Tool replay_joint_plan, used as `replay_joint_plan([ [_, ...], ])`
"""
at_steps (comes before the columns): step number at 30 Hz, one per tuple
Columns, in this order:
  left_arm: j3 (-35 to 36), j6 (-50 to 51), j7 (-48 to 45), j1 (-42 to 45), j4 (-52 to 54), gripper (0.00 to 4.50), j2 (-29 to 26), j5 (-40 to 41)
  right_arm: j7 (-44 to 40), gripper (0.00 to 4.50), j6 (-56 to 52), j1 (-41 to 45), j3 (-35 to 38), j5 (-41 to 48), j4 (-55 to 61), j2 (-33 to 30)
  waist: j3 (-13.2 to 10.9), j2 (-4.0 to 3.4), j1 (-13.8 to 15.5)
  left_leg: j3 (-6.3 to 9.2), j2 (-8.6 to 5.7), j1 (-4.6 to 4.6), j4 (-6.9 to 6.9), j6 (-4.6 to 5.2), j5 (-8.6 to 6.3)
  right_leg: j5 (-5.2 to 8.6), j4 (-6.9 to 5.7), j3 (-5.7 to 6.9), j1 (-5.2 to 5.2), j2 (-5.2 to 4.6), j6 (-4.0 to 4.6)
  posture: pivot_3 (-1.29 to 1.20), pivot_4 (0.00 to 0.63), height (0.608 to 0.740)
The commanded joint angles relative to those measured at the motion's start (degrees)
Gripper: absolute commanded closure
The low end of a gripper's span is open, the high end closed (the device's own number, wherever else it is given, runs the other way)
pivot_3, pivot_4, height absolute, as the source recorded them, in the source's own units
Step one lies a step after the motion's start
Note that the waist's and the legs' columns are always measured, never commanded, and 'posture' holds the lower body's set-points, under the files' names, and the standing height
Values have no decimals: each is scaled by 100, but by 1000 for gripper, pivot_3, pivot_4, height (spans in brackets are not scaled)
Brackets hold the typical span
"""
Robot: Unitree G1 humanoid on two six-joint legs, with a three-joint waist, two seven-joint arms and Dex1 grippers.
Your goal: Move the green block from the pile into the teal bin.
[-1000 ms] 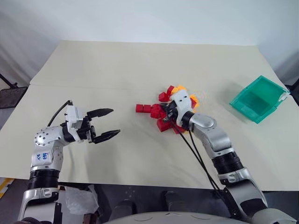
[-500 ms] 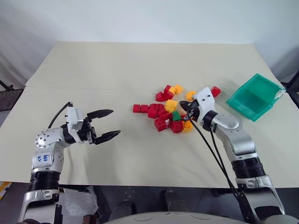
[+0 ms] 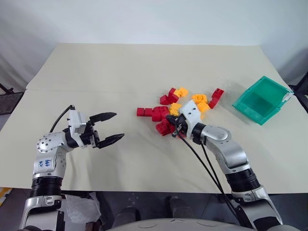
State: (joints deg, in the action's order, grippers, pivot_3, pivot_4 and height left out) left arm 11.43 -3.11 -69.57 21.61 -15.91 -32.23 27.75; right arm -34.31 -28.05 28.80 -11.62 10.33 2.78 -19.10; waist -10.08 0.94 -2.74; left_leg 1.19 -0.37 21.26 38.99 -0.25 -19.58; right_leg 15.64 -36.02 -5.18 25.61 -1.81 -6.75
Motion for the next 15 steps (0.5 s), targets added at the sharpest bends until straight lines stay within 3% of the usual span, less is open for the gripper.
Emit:
replay_joint_plan([
  [1, 135, -72, 39, -17, 171, 0, -22, 112, -317, 4476, -279, -102, -191, 191, 493, -27, 0, 0, -3, 0, 0, 0, 0, 0, 0, 0, 0, 0, 0, 0, 0, 0, 150, 740],
  [4, 134, -90, 63, -6, 155, 0, -11, 106, -308, 4476, -348, -152, -210, 186, 702, -9, 0, 0, -3, 1, 0, 1, 0, 0, 0, 0, 0, 2, 0, 0, 0, 0, 150, 740],
  [12, 102, -109, 28, 95, 60, 0, -26, 104, -342, 4476, -738, 228, 876, 721, 1093, -463, 0, 0, 33, 3, -2, 3, -1, 0, -1, 0, 4, 5, 0, -4, 0, 0, 150, 740],
  [15, 17, -86, -110, 209, -10, 0, -37, 97, -965, 4104, -1234, 100, 1280, 1024, 1316, -1439, -2, -3, 80, 6, -2, 4, -5, 0, -2, 0, 9, 9, 0, -4, 0, 0, 150, 740],
])
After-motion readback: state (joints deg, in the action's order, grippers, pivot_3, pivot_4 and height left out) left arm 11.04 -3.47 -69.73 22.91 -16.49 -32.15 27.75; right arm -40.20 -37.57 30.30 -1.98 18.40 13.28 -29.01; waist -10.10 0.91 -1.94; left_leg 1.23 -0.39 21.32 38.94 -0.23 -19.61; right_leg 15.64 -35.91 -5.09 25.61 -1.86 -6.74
